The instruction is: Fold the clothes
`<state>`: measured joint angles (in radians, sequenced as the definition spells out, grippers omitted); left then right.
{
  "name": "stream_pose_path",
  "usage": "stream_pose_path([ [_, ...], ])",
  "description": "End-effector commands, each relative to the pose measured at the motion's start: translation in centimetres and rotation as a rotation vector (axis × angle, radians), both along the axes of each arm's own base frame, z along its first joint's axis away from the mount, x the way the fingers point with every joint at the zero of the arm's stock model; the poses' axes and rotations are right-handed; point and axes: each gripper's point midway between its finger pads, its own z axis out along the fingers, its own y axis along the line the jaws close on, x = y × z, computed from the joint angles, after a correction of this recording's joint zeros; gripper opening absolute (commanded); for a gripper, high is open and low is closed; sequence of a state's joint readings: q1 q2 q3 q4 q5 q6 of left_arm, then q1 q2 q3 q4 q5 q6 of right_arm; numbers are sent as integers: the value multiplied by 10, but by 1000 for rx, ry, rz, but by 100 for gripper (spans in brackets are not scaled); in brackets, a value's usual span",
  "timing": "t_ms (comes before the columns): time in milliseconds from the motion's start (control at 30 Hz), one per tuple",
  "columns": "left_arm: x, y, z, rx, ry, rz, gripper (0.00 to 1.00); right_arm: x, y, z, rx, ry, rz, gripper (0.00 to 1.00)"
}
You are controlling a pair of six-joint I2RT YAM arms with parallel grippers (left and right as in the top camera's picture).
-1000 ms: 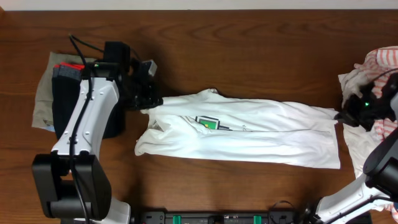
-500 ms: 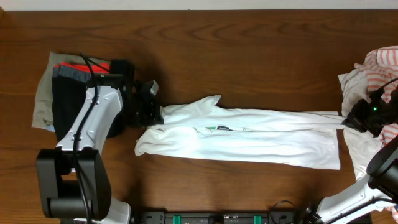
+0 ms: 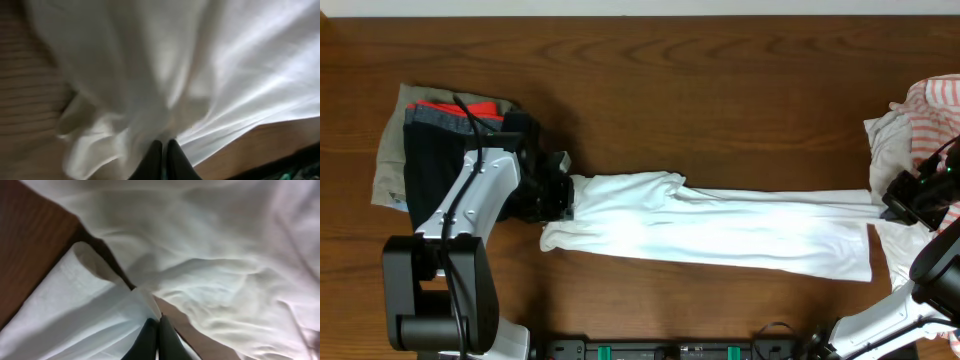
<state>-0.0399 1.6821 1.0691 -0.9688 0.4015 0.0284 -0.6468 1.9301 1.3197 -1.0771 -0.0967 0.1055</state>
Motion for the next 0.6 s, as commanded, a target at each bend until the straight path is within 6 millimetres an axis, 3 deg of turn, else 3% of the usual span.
stream_pose_path([
  [0,-4,10,-5,55,20,1,12,-7,-13,4,-70,29,-29,3],
  [300,-1,4,0,20,10,5,17,-8,-11,5,-61,34,-28,10],
  [400,17,0,10,-3,-56,7,17,-10,-10,5,-56,40,-28,14],
  [567,66,-1,47,-11,-265,7,17,-15,-5,6,-38,60,-27,13],
])
